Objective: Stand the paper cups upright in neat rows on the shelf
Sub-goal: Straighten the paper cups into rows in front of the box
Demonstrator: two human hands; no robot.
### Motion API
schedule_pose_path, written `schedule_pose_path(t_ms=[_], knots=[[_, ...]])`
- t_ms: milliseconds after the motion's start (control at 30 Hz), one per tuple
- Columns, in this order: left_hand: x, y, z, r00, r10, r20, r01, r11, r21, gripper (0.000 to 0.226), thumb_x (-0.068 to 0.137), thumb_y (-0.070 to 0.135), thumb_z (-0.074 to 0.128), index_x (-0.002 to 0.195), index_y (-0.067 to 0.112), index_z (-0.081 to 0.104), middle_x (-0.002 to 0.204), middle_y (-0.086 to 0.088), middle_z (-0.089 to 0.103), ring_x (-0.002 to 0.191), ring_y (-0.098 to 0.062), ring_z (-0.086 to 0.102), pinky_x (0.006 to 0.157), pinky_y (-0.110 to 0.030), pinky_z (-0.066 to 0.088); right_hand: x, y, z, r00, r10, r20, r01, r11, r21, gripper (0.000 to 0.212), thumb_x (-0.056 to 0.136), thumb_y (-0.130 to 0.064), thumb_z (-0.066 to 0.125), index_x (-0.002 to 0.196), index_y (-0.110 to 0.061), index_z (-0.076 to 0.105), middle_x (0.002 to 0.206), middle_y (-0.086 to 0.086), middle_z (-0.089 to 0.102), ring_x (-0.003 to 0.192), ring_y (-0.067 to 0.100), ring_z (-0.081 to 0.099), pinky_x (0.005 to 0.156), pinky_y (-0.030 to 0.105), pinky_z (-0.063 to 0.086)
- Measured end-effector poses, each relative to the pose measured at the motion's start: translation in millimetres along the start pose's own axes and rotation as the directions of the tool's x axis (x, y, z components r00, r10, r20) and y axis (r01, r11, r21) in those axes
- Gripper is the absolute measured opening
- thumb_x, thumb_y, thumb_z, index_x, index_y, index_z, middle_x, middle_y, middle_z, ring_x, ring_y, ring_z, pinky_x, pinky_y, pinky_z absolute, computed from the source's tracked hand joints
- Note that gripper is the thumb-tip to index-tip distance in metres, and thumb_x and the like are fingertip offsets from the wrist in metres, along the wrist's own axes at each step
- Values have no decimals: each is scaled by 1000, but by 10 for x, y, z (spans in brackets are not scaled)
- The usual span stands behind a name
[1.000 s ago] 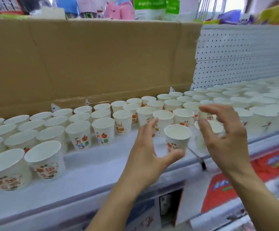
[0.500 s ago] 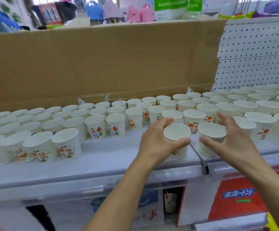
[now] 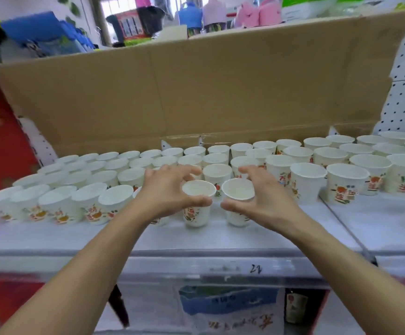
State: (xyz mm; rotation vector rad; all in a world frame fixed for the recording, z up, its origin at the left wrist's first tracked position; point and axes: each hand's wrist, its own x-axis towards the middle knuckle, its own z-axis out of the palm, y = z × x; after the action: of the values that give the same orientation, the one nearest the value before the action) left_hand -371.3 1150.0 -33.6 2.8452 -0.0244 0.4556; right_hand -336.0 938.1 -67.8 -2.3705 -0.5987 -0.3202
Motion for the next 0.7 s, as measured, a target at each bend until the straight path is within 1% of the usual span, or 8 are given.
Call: schedule_pose_path(t_ms=[100,200,300,367,433,533,633,700], knots=[[25,-53,-33,998,24,50,-27,998,63,78,59,82,60,127,45,46,116,20,60,119,-9,44,94,-35,22,16,-3,18,996,-13,84,15,1000,-20,94,67,-68,69,145,-33,28,147,-6,35,133,13,35,106,38,37],[38,-109,-92,996,25,84,-23,999,-24,90,51,93,50,128,47,44,119,22,58,121,-9,42,95,-34,21,24,58,-113,990,-43,132,31,995,90,92,71,-63,69,147,-34,25,149,-9,33,132,10,36,109,36,35],[63,-107,-133,990,47,133,-38,997,-71,80,60,82,61,129,46,43,118,22,58,118,-7,42,99,-35,22,107,120,-190,980,-70,186,35,983,183,81,77,-57,68,146,-37,31,146,-14,38,124,5,42,104,32,40],[73,-88,-144,988,54,147,-43,996,-81,74,65,70,68,130,43,44,116,21,59,111,-6,40,100,-34,22,157,133,-185,974,-84,209,45,982,182,71,80,-50,69,143,-36,38,137,-12,48,118,4,48,96,28,44],[84,-91,-145,988,58,144,-47,996,-82,71,66,68,70,128,43,46,113,20,60,109,-5,41,98,-32,22,185,124,-140,978,-90,189,57,983,172,65,79,-49,71,138,-37,45,127,-11,56,111,3,54,87,23,45],[112,-127,-149,990,58,128,-57,998,-11,70,64,74,65,125,43,46,110,20,61,112,-7,46,100,-35,23,182,46,-61,992,-66,104,54,992,113,67,74,-57,70,134,-34,50,122,-11,58,102,1,54,84,21,44],[142,-170,-154,993,55,108,-64,994,86,73,63,81,59,123,42,46,108,18,64,111,-8,49,99,-38,25,157,-89,24,999,-6,53,9,999,-51,72,74,-68,61,135,-32,49,126,-9,55,109,9,53,93,37,47],[142,-190,-162,994,52,98,-64,991,119,76,61,85,56,122,42,45,106,18,64,111,-10,49,95,-36,25,152,-174,76,1000,15,27,-10,985,-170,74,75,-74,54,134,-30,50,128,-7,55,112,11,52,91,38,48]])
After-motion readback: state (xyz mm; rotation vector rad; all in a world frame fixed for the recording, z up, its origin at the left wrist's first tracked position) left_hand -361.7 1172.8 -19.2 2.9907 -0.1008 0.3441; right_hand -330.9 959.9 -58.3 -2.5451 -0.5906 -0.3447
